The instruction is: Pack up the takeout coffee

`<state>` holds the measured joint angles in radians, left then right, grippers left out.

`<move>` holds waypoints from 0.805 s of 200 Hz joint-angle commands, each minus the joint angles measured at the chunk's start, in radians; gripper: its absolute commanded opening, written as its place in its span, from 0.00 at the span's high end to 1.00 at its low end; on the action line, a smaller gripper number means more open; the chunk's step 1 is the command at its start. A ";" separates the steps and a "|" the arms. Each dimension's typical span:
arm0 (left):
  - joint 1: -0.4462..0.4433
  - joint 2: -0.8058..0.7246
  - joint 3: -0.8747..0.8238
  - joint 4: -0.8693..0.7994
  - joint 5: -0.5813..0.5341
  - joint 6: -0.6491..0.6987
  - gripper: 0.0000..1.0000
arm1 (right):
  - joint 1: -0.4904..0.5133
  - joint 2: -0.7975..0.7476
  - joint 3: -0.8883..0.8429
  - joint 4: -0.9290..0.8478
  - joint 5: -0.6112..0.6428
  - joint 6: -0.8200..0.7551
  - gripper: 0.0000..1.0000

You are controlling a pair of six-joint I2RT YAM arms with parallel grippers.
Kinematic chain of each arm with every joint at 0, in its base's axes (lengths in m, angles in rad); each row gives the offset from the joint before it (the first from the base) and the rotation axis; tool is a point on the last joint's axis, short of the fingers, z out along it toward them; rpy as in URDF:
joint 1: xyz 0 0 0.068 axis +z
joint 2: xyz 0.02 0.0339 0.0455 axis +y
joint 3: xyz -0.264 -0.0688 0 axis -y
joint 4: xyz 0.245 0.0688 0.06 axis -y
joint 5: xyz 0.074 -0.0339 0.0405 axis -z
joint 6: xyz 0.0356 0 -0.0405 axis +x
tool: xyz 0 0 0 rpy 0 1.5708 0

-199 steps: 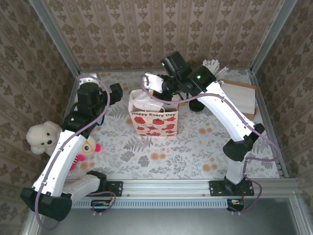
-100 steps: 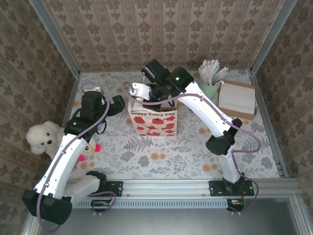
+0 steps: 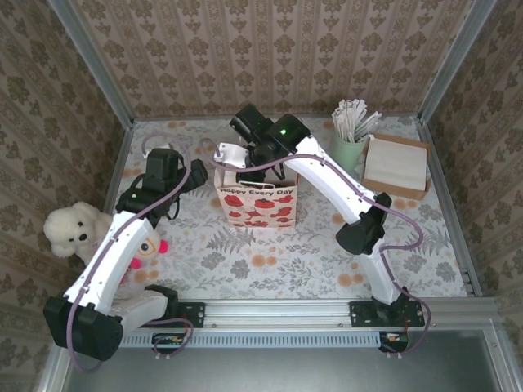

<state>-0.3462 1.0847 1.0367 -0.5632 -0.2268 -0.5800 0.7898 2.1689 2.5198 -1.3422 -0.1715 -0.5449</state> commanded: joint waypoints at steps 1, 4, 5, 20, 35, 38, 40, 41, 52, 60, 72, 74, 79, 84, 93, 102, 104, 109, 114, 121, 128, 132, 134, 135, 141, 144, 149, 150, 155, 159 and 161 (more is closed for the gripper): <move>0.000 0.020 0.012 0.029 -0.040 -0.009 0.00 | -0.005 0.016 0.024 0.021 0.017 0.031 0.83; 0.000 0.023 0.005 0.039 -0.043 -0.014 0.00 | -0.005 0.016 0.026 0.025 0.023 0.033 0.79; 0.000 0.025 0.003 0.043 -0.044 -0.014 0.00 | -0.006 0.016 0.027 0.026 0.024 0.035 0.78; 0.004 0.034 -0.044 0.110 -0.060 -0.041 0.00 | -0.005 0.009 0.062 0.027 0.025 0.045 0.62; 0.010 0.047 -0.062 0.130 -0.059 -0.068 0.00 | -0.004 -0.021 0.068 0.037 0.040 0.053 0.52; 0.012 0.049 -0.064 0.133 -0.060 -0.071 0.00 | -0.005 -0.028 0.065 0.040 0.046 0.053 0.50; 0.013 0.050 -0.066 0.134 -0.060 -0.072 0.00 | -0.004 -0.033 0.062 0.044 0.051 0.053 0.50; 0.012 0.051 -0.066 0.135 -0.059 -0.071 0.00 | -0.004 -0.035 0.061 0.045 0.055 0.053 0.49; 0.013 0.055 -0.078 0.146 -0.059 -0.064 0.00 | -0.006 -0.059 0.056 0.060 0.088 0.060 0.46; 0.013 0.057 -0.086 0.150 -0.055 -0.053 0.00 | -0.005 -0.077 0.053 0.069 0.116 0.064 0.45; 0.013 0.058 -0.111 0.171 -0.039 -0.039 0.00 | -0.005 -0.116 0.031 0.099 0.169 0.086 0.43; 0.013 0.059 -0.117 0.176 -0.038 -0.039 0.00 | -0.005 -0.122 0.026 0.106 0.178 0.089 0.42; 0.013 0.063 -0.128 0.181 -0.038 -0.046 0.00 | -0.007 -0.144 0.002 0.131 0.197 0.103 0.40; 0.014 0.068 -0.139 0.186 -0.039 -0.059 0.00 | -0.006 -0.167 -0.026 0.164 0.211 0.115 0.38; 0.015 0.089 -0.154 0.200 -0.031 -0.075 0.00 | -0.006 -0.211 -0.084 0.241 0.235 0.143 0.29; 0.015 0.117 -0.161 0.209 -0.013 -0.084 0.00 | -0.006 -0.253 -0.144 0.328 0.252 0.190 0.22; 0.014 0.124 -0.161 0.209 -0.010 -0.087 0.00 | -0.006 -0.258 -0.151 0.336 0.253 0.196 0.21; 0.013 0.141 -0.160 0.210 0.001 -0.094 0.00 | -0.007 -0.285 -0.185 0.389 0.265 0.228 0.18; 0.013 0.157 -0.156 0.211 0.012 -0.101 0.00 | -0.007 -0.306 -0.210 0.431 0.278 0.266 0.13; 0.011 0.177 -0.156 0.221 0.030 -0.106 0.00 | -0.006 -0.333 -0.235 0.471 0.299 0.312 0.02; 0.003 0.192 -0.161 0.236 0.029 -0.112 0.00 | -0.006 -0.364 -0.259 0.513 0.331 0.374 0.00; 0.000 0.201 -0.167 0.247 0.028 -0.115 0.00 | -0.007 -0.385 -0.276 0.533 0.350 0.405 0.00; -0.003 0.204 -0.169 0.252 0.028 -0.117 0.00 | -0.007 -0.396 -0.284 0.543 0.359 0.418 0.00; -0.004 0.205 -0.170 0.254 0.027 -0.118 0.00 | -0.006 -0.401 -0.289 0.548 0.362 0.425 0.00; -0.010 0.216 -0.179 0.276 0.023 -0.125 0.00 | -0.007 -0.440 -0.328 0.577 0.378 0.455 0.00; -0.012 0.221 -0.183 0.282 0.022 -0.129 0.00 | -0.006 -0.464 -0.349 0.599 0.386 0.466 0.00; -0.017 0.232 -0.184 0.284 0.020 -0.139 0.00 | -0.007 -0.497 -0.406 0.639 0.399 0.481 0.00; -0.018 0.234 -0.185 0.283 0.020 -0.140 0.00 | -0.007 -0.502 -0.417 0.652 0.403 0.483 0.00; -0.022 0.243 -0.184 0.278 0.022 -0.146 0.00 | -0.009 -0.548 -0.478 0.704 0.418 0.496 0.00; -0.026 0.251 -0.182 0.271 0.023 -0.149 0.00 | -0.012 -0.586 -0.531 0.746 0.434 0.507 0.00; -0.029 0.254 -0.181 0.265 0.023 -0.152 0.00 | -0.016 -0.608 -0.561 0.764 0.441 0.513 0.00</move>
<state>-0.3527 1.3075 0.8658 -0.3294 -0.2180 -0.6804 0.7887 1.7329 2.1471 -0.8310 0.1371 -0.1955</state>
